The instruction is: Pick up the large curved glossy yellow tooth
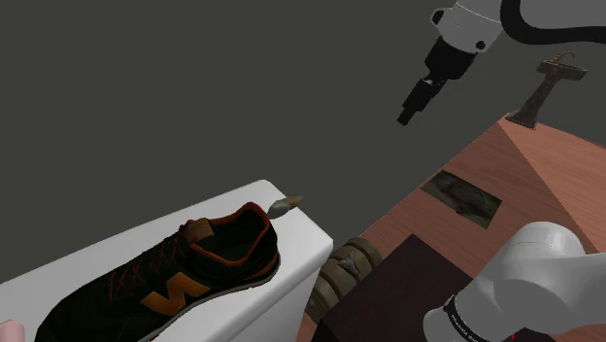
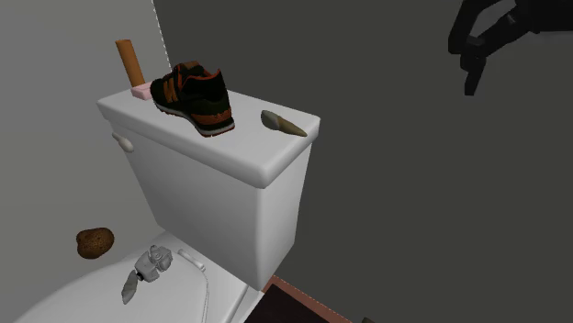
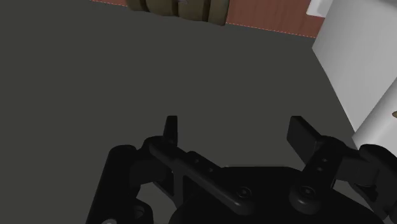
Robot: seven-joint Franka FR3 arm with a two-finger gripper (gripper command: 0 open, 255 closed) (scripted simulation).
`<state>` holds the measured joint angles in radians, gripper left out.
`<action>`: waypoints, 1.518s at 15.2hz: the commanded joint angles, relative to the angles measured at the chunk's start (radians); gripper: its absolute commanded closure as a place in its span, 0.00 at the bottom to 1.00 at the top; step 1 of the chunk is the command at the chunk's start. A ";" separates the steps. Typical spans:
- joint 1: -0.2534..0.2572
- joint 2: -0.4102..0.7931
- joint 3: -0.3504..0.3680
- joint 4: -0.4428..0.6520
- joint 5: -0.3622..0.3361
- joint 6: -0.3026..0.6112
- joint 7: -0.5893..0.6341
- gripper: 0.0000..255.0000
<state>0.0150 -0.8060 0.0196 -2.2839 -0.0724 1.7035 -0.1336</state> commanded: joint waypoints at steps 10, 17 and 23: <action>0.200 0.222 -0.062 0.041 0.106 0.162 -0.345 0.00; 0.349 0.371 -0.085 0.092 0.211 0.219 -0.627 0.00; 0.463 0.470 -0.082 0.132 0.303 0.227 -0.868 0.00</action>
<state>0.4596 -0.3511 -0.0614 -2.1570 0.2147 1.9301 -0.9529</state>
